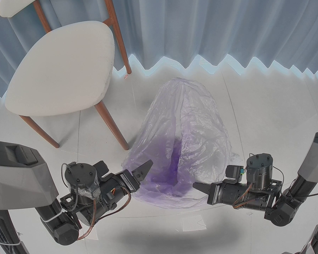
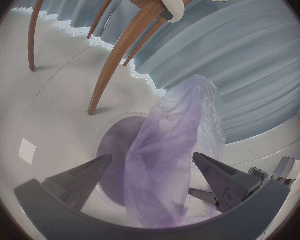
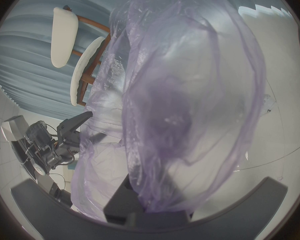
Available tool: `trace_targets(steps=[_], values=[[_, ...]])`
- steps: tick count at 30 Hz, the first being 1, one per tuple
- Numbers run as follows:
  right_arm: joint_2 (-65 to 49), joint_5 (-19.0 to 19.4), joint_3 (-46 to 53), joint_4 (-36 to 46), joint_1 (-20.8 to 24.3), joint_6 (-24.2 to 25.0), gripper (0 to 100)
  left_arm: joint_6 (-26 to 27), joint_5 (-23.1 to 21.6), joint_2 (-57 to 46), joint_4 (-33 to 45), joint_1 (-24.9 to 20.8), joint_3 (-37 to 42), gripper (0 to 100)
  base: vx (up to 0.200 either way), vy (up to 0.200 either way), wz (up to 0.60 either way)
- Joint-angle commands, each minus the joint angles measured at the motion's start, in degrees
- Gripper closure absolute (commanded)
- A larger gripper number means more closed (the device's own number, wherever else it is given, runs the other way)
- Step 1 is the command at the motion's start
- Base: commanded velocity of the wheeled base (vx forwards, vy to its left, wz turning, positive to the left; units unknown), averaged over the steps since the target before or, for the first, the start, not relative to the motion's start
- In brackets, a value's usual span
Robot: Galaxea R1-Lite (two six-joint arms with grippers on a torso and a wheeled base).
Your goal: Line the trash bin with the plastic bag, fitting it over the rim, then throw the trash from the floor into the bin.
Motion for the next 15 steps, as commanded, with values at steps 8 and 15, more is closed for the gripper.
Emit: trace_targets(steps=[8,15], values=[[0.03,-0.07,1.63,-0.59,0.05,-1.86,100,-0.36,-0.16,-0.33,-0.04,-0.03,0.01,100,0.0,0.0,0.0],[1.17,-0.07,1.98,-7.01,-1.44,-0.98,100,-0.54,-0.16,0.03,0.05,0.76,-0.08,100,0.0,0.0,0.0]])
